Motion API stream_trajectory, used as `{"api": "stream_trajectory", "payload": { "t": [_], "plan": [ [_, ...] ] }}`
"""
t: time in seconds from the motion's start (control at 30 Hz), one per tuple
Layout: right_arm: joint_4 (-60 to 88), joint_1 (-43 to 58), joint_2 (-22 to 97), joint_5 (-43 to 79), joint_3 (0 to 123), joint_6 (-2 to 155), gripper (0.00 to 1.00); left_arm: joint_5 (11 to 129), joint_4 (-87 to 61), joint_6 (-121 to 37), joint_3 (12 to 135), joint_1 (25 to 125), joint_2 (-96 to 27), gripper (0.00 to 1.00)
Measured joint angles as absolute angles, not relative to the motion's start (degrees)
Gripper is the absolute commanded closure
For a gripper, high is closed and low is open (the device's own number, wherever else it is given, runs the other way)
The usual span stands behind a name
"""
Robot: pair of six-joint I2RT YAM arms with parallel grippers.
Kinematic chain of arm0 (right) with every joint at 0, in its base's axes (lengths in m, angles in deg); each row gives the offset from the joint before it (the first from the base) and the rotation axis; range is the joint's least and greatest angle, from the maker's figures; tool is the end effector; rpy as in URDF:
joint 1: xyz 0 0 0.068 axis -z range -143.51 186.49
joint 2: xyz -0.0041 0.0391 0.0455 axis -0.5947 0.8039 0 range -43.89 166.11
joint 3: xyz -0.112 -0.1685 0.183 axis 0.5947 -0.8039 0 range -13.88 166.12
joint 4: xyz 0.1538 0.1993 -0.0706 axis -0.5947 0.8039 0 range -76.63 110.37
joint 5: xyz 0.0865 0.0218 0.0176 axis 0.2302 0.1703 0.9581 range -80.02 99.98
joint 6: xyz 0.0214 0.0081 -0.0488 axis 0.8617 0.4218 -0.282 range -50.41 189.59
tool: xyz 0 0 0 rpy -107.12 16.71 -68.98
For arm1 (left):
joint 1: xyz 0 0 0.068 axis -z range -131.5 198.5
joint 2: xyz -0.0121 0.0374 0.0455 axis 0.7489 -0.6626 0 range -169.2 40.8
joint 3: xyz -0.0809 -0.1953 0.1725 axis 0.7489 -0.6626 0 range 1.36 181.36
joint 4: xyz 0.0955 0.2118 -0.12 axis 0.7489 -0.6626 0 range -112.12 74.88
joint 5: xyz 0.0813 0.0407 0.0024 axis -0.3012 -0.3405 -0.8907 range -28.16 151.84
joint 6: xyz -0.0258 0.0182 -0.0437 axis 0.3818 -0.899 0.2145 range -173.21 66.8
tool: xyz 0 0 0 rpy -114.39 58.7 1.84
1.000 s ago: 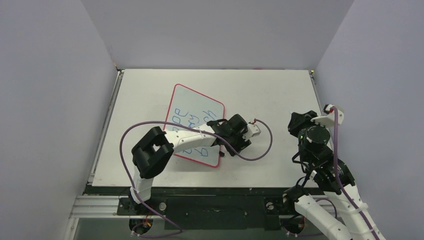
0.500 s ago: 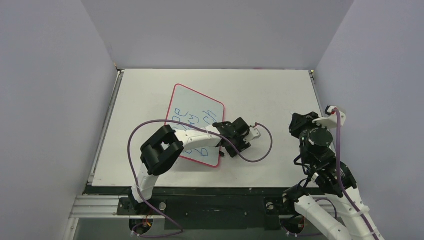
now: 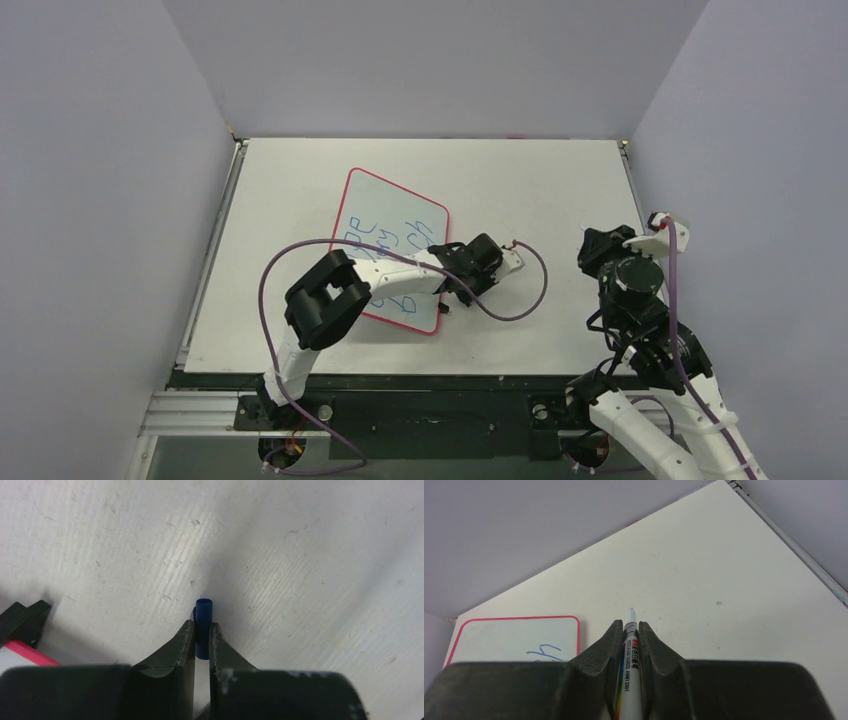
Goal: Write a sentence on the whiteboard
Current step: Pick up the pen cap from the center of the board.
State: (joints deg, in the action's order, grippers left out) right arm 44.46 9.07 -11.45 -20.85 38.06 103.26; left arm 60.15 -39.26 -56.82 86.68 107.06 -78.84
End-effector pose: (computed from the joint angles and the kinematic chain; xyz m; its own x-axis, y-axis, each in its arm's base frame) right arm 0.1066 0.0346 0.3725 -0.1206 0.4737 -0.8724 0.1407 0.8781 0.4573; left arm 0.2325 -0.3784 0.1609 -0.3904 0.7594 -0.5205 0.8711 0.4877 0.0582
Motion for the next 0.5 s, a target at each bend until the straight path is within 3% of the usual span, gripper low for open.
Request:
{"api": "stream_trajectory", "payload": {
  "t": [0.23,0.5],
  "plan": [
    [44.8,9.1,-11.4,-20.5,37.9,103.2,1.0,59.6,-34.2,-56.8,84.3,106.6,-77.9,1.0],
    [44.8,11.8,-11.4,-16.5,37.9,103.3,1.0,66.7,-32.7,-57.4,75.2,105.1,-68.9,1.0]
  ]
}}
